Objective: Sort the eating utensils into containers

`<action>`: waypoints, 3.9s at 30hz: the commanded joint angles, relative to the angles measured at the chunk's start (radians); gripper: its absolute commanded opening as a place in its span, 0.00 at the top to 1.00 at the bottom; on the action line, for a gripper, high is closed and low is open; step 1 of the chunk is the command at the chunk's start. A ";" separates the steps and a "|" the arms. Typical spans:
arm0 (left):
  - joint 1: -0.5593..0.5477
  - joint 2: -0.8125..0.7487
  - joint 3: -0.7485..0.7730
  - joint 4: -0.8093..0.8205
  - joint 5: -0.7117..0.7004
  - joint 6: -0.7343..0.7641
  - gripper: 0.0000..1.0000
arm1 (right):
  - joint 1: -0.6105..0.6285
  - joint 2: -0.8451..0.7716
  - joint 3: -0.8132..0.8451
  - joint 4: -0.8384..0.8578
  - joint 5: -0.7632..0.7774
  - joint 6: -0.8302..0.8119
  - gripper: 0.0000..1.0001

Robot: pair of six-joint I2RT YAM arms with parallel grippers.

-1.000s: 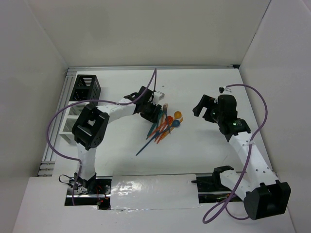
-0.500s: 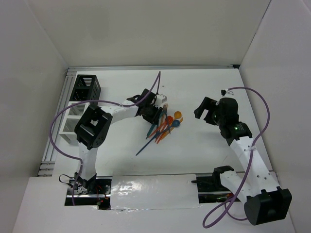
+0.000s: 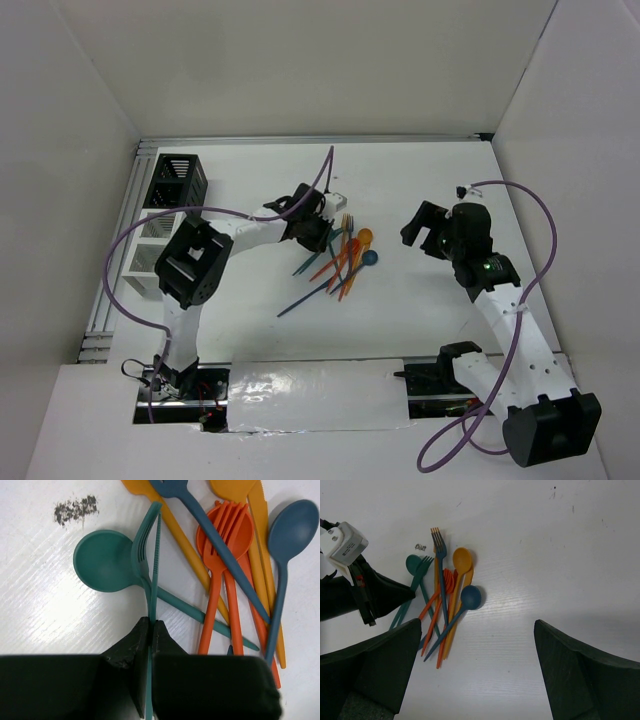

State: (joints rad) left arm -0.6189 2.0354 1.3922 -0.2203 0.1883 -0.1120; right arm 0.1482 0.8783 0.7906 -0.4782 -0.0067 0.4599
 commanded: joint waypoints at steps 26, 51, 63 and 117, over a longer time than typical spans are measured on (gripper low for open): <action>0.398 -0.503 -0.239 0.197 0.718 -0.115 1.00 | 0.013 0.017 -0.007 0.247 -0.320 0.019 0.00; 1.015 -0.511 -0.265 0.881 0.686 -0.256 1.00 | 0.025 0.401 0.242 0.312 -0.282 -0.064 0.00; 1.070 -0.164 -0.093 1.275 0.767 -0.308 1.00 | 0.036 0.550 0.311 0.385 -0.219 -0.010 0.00; 1.087 -0.214 0.191 0.731 0.979 -0.111 0.19 | 0.152 0.668 0.467 0.368 -0.038 -0.040 0.00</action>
State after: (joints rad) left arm 0.4805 1.9213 1.5055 0.7494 1.0885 -0.3130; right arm 0.2943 1.6405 1.2881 -0.1291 -0.0696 0.4068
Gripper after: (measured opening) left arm 0.811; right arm 0.999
